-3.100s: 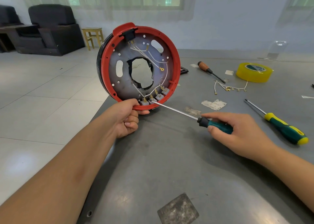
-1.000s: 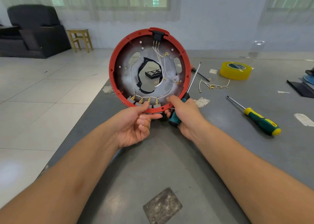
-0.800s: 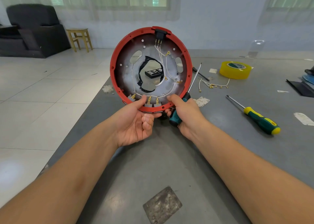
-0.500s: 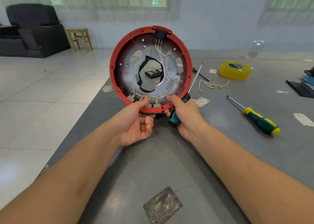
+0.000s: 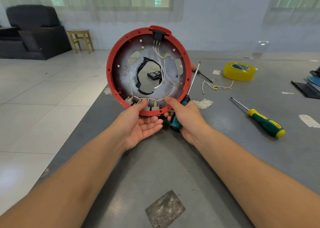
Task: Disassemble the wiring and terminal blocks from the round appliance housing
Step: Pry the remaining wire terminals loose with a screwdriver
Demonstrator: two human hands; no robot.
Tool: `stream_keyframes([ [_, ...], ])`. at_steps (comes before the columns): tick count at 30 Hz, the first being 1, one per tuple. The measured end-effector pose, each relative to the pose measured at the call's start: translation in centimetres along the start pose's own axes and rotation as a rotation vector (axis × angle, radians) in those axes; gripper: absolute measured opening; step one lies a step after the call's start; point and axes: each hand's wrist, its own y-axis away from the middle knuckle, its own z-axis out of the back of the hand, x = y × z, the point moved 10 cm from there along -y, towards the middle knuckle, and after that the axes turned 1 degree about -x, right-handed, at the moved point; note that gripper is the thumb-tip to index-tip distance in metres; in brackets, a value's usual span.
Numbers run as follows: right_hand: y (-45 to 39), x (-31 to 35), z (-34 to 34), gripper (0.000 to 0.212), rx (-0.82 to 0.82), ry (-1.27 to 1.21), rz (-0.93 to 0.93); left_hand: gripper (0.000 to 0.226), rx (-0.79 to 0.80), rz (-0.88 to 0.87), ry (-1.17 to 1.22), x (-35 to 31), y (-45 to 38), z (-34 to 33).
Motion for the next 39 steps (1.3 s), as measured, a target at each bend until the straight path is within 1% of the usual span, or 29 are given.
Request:
stream_keyframes([
  [3,0.1,-0.1,0.0,0.02,0.003,-0.014,-0.027,0.046,0.06,0.027,0.003,0.2,0.3,-0.6],
  [6,0.2,0.0,0.0,0.02,0.015,-0.015,-0.038,0.044,0.085,0.036,0.038,0.1,0.4,-0.9],
  [12,0.4,-0.1,0.0,0.04,0.032,0.008,-0.073,0.038,0.082,0.043,0.112,0.2,0.0,-0.4],
  [14,0.4,0.0,0.2,0.045,0.035,0.011,-0.074,0.036,0.067,0.015,0.123,-0.1,-0.2,0.0],
  [16,0.3,-0.1,0.8,0.051,0.002,0.028,-0.094,0.034,0.043,-0.028,0.125,-0.7,-0.5,0.6],
  [19,0.4,-0.6,2.1,0.043,-0.053,0.017,-0.164,0.031,0.008,-0.087,0.119,-1.5,-0.9,1.6],
  [22,0.9,-0.8,3.0,0.032,-0.039,-0.027,-0.217,0.028,-0.012,-0.112,0.113,-1.8,-1.1,2.1],
  [26,2.0,-0.1,4.2,0.021,-0.004,0.058,-0.138,0.025,-0.01,-0.091,0.107,-1.9,-1.3,2.3],
  [31,4.0,1.2,6.2,0.025,0.01,0.149,-0.041,0.024,-0.014,-0.079,0.126,-1.9,-1.4,2.6],
  [34,4.8,2.1,6.7,0.02,0.064,0.23,-0.011,0.026,-0.033,-0.099,0.143,-2.1,-1.7,3.1],
  [36,5.2,2.8,6.6,0.014,0.109,0.356,0.048,0.027,-0.046,-0.113,0.152,-2.3,-1.8,3.4],
  [38,5.4,3.7,6.3,0.002,0.158,0.578,0.157,0.027,-0.048,-0.117,0.153,-2.4,-1.9,3.7],
  [39,5.6,4.0,6.1,0.004,0.191,0.71,0.214,0.027,-0.047,-0.116,0.155,-2.4,-1.9,3.7],
])
